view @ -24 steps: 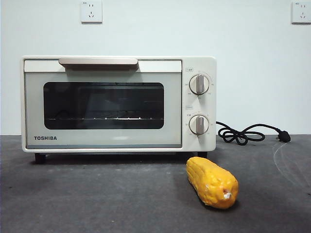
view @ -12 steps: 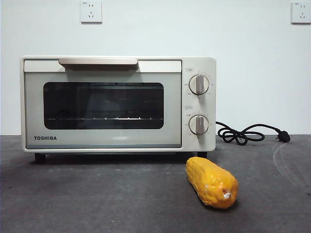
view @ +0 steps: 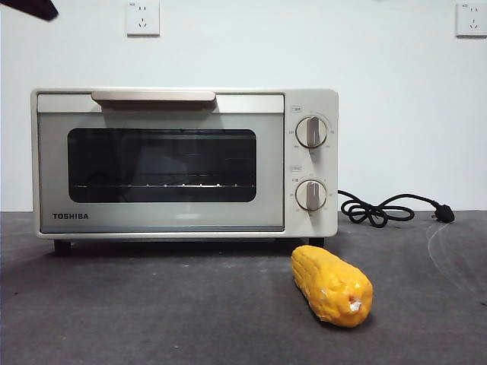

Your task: Take the corn from the table,put the corn in the oven

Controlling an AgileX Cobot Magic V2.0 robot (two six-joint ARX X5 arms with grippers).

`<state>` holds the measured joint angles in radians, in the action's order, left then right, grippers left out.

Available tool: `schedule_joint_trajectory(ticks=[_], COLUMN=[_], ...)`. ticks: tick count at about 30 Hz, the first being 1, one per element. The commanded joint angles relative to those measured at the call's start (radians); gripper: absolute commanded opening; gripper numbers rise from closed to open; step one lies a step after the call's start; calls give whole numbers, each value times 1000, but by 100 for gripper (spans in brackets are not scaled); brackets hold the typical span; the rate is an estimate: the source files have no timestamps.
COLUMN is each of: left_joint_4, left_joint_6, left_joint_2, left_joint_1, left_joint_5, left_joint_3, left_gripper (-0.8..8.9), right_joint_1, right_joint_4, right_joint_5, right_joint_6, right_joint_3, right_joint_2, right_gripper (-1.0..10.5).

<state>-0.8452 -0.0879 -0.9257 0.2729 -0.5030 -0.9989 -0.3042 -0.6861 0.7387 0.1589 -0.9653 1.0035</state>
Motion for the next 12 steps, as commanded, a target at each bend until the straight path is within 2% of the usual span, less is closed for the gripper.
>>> schedule_joint_trajectory(ticks=[1,2,3,5,7,12], left_joint_4=[-6,-5,-1,13,25,27], left_joint_6=[52,52,52,51,51,51], left_joint_2=[-32,-45,-54,-68,-84,-101], left_joint_1=[38,53,64,85,108,116], left_joint_5=[54,59,58,58,59,59], left_joint_3=[-28,-38,-43,-48,-48,-48], left_gripper=[-6,-6,-6,-6,-6,-6], right_joint_1=[-82,-114,-137,-184,-240,-327], right_joint_4=[-40,-56,-67,-79,-76,-39], right_joint_5=[-194,-266,-315,-413,-494,-571], right_joint_6=[-54,-53,-49,-45,-37,1], right_joint_3=[-37,-53,-64,-87,-104,-110], right_joint_2=[56,80,99,140,193,333], right_gripper=[415,585,693,824,824,817])
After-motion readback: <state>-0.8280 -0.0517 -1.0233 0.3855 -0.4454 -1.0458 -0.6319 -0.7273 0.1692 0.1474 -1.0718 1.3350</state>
